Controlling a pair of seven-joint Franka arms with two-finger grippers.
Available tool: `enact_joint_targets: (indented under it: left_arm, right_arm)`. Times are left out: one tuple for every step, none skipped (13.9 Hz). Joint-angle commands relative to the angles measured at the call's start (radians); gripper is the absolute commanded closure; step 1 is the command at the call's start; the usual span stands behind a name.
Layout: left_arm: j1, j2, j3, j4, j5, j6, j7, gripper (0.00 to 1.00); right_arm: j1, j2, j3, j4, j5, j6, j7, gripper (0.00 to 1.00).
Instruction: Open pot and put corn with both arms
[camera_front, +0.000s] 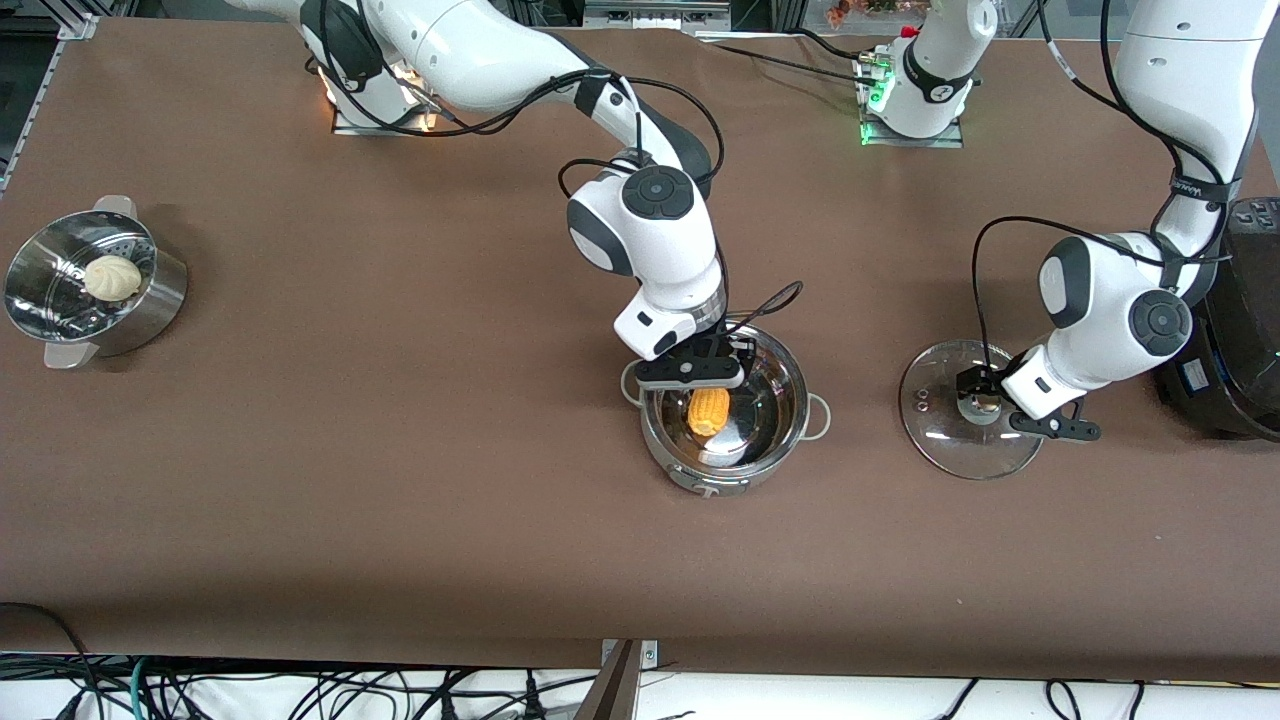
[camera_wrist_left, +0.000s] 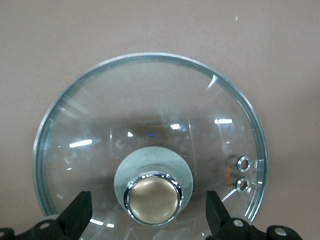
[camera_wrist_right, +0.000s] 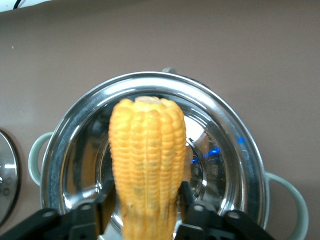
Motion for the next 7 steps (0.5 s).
enact_joint_targets:
  left_arm:
    - [0.014,-0.090,-0.010,0.002,0.007,-0.091,-0.005,0.00]
    - [0.014,-0.126,-0.010,0.002,0.007,-0.122,-0.010,0.00]
    - [0.014,-0.162,-0.010,0.004,0.007,-0.166,-0.014,0.00]
    - [0.014,-0.210,-0.010,0.004,0.007,-0.218,-0.020,0.00]
    - [0.014,-0.254,-0.008,0.007,0.007,-0.272,-0.022,0.00]
    - [0.014,-0.290,-0.008,0.025,0.007,-0.330,-0.031,0.00]
    - [0.014,-0.313,-0.008,0.055,0.007,-0.401,-0.046,0.00]
  right_arm:
    - [0.026,0.016,-0.002,0.027,-0.049,-0.010,0.014,0.00]
    - [0.026,0.013,-0.002,0.028,-0.050,-0.019,0.014,0.00]
    - [0.025,0.008,-0.003,0.028,-0.052,-0.028,0.012,0.00]
    - [0.020,-0.001,-0.005,0.028,-0.050,-0.043,0.009,0.00]
    - [0.012,-0.010,-0.006,0.028,-0.052,-0.083,-0.006,0.00]
    - [0.008,-0.033,-0.009,0.030,-0.050,-0.136,-0.064,0.00]
    - [-0.012,-0.067,-0.009,0.030,-0.049,-0.193,-0.145,0.00]
